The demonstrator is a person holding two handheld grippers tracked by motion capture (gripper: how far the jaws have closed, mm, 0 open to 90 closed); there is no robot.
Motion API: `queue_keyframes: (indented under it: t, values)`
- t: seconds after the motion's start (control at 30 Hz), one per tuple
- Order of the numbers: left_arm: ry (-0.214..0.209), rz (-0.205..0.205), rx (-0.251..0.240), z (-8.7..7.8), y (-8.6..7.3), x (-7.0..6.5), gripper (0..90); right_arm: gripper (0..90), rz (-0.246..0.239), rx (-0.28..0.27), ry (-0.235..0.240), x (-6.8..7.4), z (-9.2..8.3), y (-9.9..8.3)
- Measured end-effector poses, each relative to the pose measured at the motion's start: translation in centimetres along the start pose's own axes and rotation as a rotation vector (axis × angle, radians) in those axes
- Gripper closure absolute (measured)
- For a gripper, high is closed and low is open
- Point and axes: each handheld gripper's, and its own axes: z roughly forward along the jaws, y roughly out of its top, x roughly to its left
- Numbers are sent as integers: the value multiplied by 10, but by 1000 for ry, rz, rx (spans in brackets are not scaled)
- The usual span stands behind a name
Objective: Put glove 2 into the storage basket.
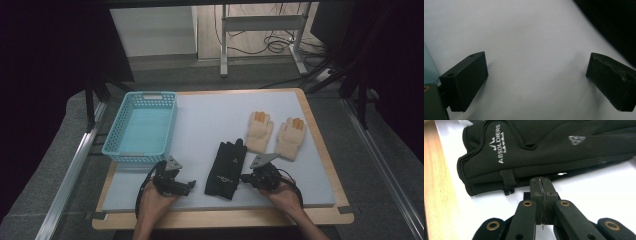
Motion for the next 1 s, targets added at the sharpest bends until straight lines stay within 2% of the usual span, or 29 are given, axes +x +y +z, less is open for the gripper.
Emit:
queue_keyframes:
  t: [0.07, 0.33, 0.47, 0.7, 0.83, 1.0]
  values:
    - [0, 0, -1, 0, 0, 0, 42, 884, -13, 11, 1, 4, 6, 1]
    - [-7, -1, -3, 0, 0, 1, 39, 882, -25, -13, 22, 11, 19, 10]
    - [-21, 24, -5, -2, -3, 4, 44, 881, -22, -24, 15, 13, 28, 17]
    - [-25, 29, -4, -4, -5, 7, 41, 883, -33, -36, -15, 13, 46, 34]
    - [-26, 27, -5, -4, -5, 7, 40, 879, -23, -38, -15, 12, 52, 40]
    - [-27, 26, -6, -4, -6, 7, 39, 795, -27, -42, -4, 13, 50, 37]
